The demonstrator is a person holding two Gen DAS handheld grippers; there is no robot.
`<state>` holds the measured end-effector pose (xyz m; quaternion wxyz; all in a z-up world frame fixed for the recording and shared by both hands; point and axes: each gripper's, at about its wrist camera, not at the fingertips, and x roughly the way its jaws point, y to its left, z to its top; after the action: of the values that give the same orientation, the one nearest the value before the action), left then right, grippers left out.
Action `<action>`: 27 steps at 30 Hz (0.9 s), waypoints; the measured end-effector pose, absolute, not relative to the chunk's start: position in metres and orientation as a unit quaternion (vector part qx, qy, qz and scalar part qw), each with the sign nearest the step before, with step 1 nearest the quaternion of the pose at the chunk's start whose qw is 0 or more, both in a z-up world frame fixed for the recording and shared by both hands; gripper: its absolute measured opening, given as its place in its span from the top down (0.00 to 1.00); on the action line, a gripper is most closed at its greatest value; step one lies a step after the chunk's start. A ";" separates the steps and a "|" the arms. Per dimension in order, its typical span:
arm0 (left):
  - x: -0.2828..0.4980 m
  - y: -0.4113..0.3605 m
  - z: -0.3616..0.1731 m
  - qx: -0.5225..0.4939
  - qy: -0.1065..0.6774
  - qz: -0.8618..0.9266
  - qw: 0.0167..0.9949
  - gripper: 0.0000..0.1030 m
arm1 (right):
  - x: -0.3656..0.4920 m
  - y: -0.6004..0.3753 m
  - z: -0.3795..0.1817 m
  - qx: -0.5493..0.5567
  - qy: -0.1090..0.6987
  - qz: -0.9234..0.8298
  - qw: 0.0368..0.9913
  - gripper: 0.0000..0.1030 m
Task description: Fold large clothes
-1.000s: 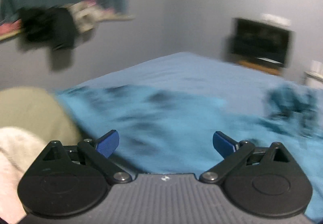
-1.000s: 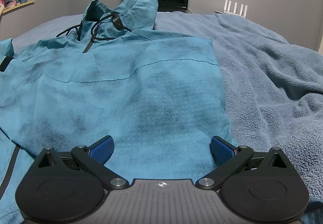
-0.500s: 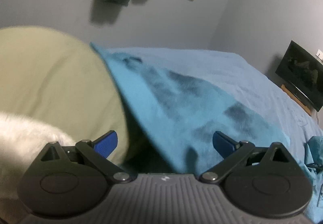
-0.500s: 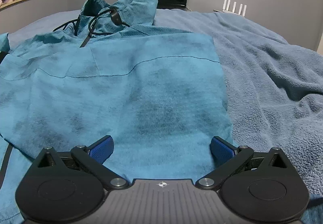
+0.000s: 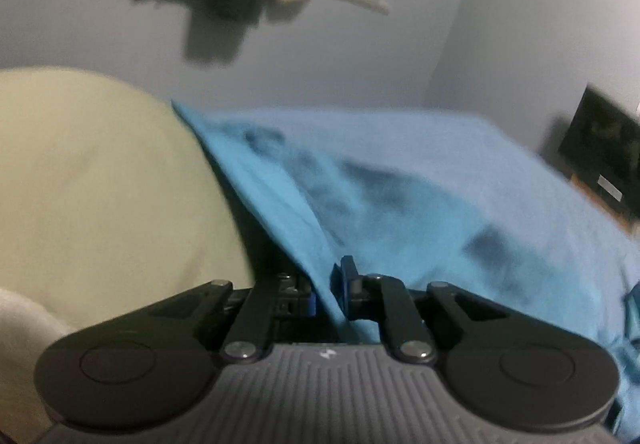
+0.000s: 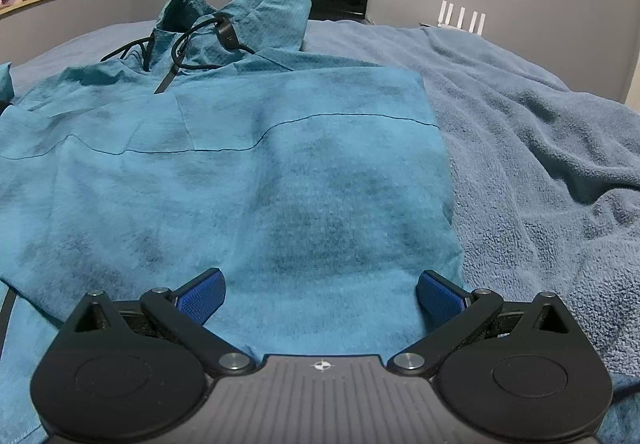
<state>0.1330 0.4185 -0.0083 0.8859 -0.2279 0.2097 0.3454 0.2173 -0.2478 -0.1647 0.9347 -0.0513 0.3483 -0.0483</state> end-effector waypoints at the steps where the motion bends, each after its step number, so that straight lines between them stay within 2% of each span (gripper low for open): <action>1: 0.132 0.412 0.000 -0.211 0.199 0.346 0.893 0.95 | 0.217 -0.248 -0.165 -0.052 0.348 -0.049 0.935 0.00; 8: 0.131 0.341 0.061 -0.116 0.130 0.286 0.942 0.98 | 0.217 -0.248 -0.164 -0.053 0.348 -0.049 0.935 0.00; 17: 0.130 0.173 0.122 0.005 0.045 0.115 0.992 0.98 | 0.214 -0.247 -0.162 -0.053 0.343 -0.049 0.936 0.00; 22: 0.142 0.078 0.117 0.042 0.051 0.014 0.998 0.98 | 0.212 -0.248 -0.162 -0.051 0.340 -0.048 0.938 0.00; 27: 0.157 -0.010 0.068 0.084 0.116 -0.059 0.988 0.98 | 0.211 -0.248 -0.162 -0.050 0.338 -0.048 0.939 0.00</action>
<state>0.1568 -0.0097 0.0683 0.9880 0.0837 0.1158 -0.0592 0.2114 -0.2480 -0.1624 0.9387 -0.0502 0.3377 -0.0483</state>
